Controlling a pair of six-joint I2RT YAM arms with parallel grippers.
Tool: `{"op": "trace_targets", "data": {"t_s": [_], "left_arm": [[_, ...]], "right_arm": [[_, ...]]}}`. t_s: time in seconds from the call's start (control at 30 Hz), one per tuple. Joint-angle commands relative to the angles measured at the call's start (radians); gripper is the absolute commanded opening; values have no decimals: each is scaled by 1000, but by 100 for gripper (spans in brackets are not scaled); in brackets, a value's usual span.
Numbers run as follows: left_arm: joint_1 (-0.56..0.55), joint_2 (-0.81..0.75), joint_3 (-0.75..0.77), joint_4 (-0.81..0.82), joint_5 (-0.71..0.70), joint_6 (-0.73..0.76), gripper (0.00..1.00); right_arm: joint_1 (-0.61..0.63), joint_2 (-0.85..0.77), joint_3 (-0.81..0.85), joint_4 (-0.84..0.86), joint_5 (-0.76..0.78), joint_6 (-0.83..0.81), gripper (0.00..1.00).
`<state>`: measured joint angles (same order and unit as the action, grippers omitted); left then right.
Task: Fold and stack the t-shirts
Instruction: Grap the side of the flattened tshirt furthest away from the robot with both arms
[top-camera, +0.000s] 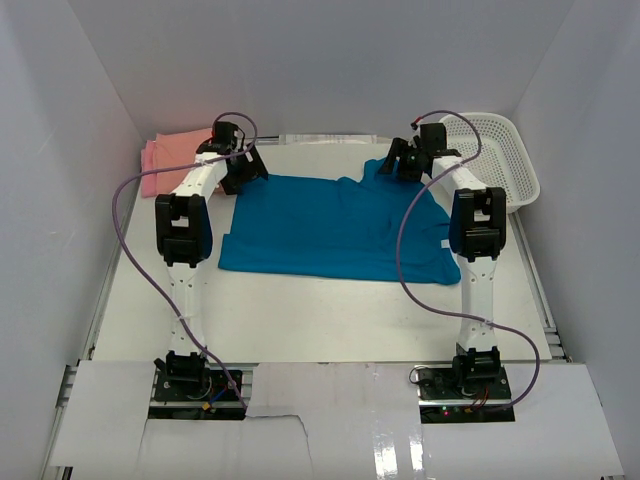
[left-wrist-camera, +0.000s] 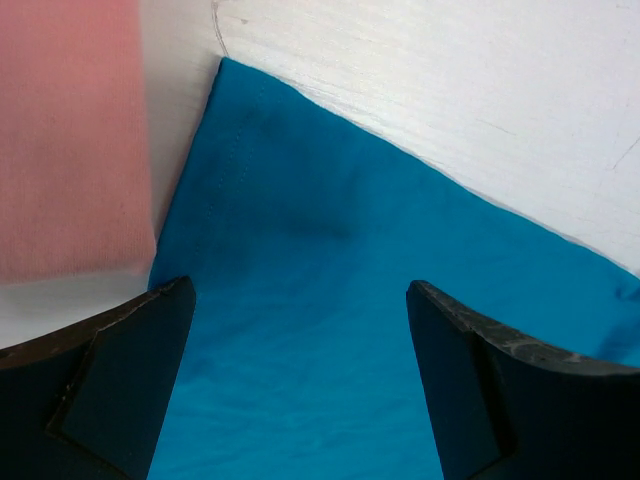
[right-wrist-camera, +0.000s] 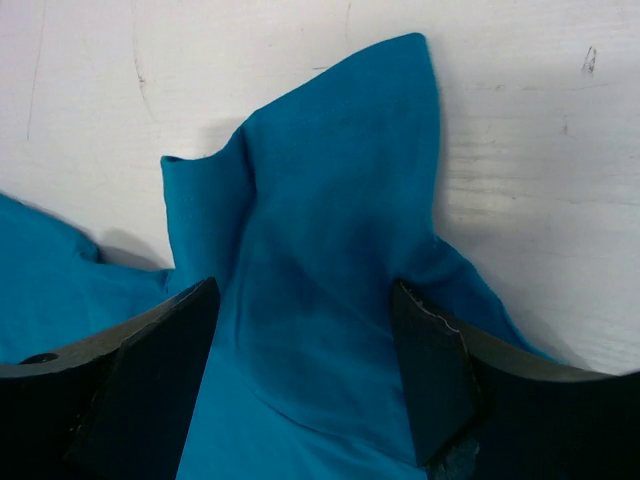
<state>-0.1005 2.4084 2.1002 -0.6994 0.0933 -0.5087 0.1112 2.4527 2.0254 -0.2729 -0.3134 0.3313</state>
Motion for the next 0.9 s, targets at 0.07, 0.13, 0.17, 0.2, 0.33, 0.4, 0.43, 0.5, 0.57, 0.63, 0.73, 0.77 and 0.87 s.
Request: {"op": "trace_targets", "data": {"t_s": [0.07,0.13,0.17,0.2,0.33,0.4,0.43,0.5,0.57,0.63,0.73,0.77,0.87], "left_arm": [[-13,-40,-25,26,-13,10,98],[-18,-34,-35,26,-30,15,98],[-19,-34,-51,24,-52,16,98],[-21,-35,-58,23,-62,16,98],[-33,-51,-114,5,-128,18,98],[-42,-63,-152,-20,-173,18,98],[-44,-68,-167,-25,-182,16,98],[-48,-87,-213,-51,-227,9,98],[-48,-109,-255,-66,-259,-8,98],[-48,-150,-321,-68,-296,-20,98],[-48,-179,-368,-68,-310,-22,98],[-48,-186,-379,-68,-307,-22,98],[-54,-204,-423,-69,-313,-22,98]], "right_arm": [[10,18,129,-121,84,-64,73],[13,29,145,-176,123,-81,73],[16,25,131,-183,155,-93,74],[18,8,113,-183,169,-98,74],[24,-40,15,-177,212,-114,75],[24,-63,-33,-178,229,-115,75],[24,-70,-50,-177,235,-117,75],[27,-92,-88,-184,249,-118,75],[31,-110,-122,-193,284,-123,73],[33,-155,-189,-193,310,-123,73],[42,-230,-310,-125,385,-126,74],[41,-241,-327,-115,393,-127,74],[44,-251,-340,-141,398,-135,74]]}}
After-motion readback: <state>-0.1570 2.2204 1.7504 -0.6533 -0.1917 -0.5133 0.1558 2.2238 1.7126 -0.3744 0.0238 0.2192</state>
